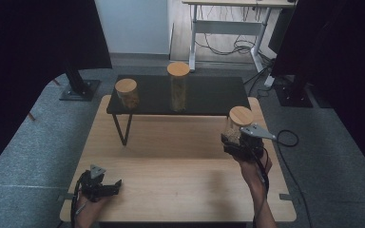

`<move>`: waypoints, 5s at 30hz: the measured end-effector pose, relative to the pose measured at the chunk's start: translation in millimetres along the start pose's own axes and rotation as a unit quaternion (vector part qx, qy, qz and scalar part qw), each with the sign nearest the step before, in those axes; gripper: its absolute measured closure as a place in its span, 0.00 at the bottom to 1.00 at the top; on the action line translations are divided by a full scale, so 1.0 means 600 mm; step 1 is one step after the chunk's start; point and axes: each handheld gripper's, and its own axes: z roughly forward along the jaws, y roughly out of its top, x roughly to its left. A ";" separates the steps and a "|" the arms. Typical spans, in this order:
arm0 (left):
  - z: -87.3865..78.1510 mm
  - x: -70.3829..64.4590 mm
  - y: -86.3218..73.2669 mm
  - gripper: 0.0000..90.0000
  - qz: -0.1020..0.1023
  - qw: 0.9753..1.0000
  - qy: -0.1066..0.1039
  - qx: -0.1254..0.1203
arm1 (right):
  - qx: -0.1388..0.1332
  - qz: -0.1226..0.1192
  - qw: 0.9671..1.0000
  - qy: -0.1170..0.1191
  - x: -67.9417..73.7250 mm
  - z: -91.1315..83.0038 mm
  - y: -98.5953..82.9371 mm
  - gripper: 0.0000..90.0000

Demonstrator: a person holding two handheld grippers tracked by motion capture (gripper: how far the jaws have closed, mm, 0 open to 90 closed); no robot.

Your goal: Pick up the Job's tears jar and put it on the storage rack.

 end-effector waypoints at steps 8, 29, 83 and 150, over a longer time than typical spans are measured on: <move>0.000 0.000 0.000 0.02 0.000 1.000 0.000 -0.001 | 0.001 0.001 1.000 0.000 -0.002 0.003 0.008 0.27; 0.000 0.000 0.000 0.02 -0.001 1.000 0.000 -0.001 | 0.002 0.000 1.000 0.000 -0.003 0.008 0.040 0.27; 0.000 0.000 0.000 0.02 0.001 1.000 -0.001 -0.001 | 0.002 -0.001 1.000 0.005 -0.007 0.020 0.103 0.27; 0.001 0.000 0.000 0.02 0.000 1.000 -0.001 -0.002 | 0.007 -0.008 1.000 -0.022 -0.017 0.073 0.155 0.27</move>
